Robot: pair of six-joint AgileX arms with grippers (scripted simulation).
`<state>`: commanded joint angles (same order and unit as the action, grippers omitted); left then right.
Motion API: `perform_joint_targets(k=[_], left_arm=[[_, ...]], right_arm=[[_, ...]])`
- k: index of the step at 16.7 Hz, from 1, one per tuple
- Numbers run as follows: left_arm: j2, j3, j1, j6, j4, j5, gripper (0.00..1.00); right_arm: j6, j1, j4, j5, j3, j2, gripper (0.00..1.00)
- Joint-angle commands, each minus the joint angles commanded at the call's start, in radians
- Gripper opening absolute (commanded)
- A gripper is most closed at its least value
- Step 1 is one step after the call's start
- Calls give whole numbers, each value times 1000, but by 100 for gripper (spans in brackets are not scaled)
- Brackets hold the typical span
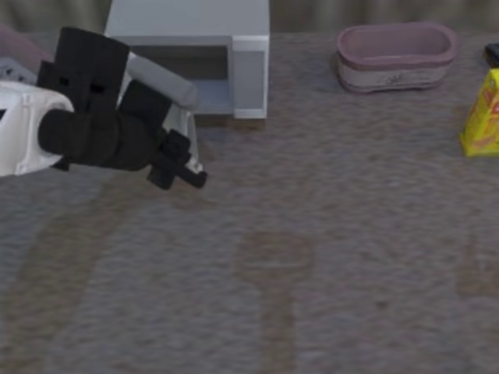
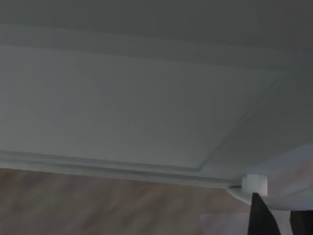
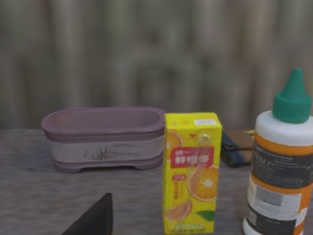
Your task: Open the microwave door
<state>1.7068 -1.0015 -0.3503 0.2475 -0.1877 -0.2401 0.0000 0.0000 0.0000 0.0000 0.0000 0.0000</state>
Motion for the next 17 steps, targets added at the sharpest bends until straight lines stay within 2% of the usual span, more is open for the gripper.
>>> perform_joint_targets(k=[17], left_arm=[[-11,10,27,60,-17,-46,0]], right_arm=[[0,0,0,0,0,0,100]])
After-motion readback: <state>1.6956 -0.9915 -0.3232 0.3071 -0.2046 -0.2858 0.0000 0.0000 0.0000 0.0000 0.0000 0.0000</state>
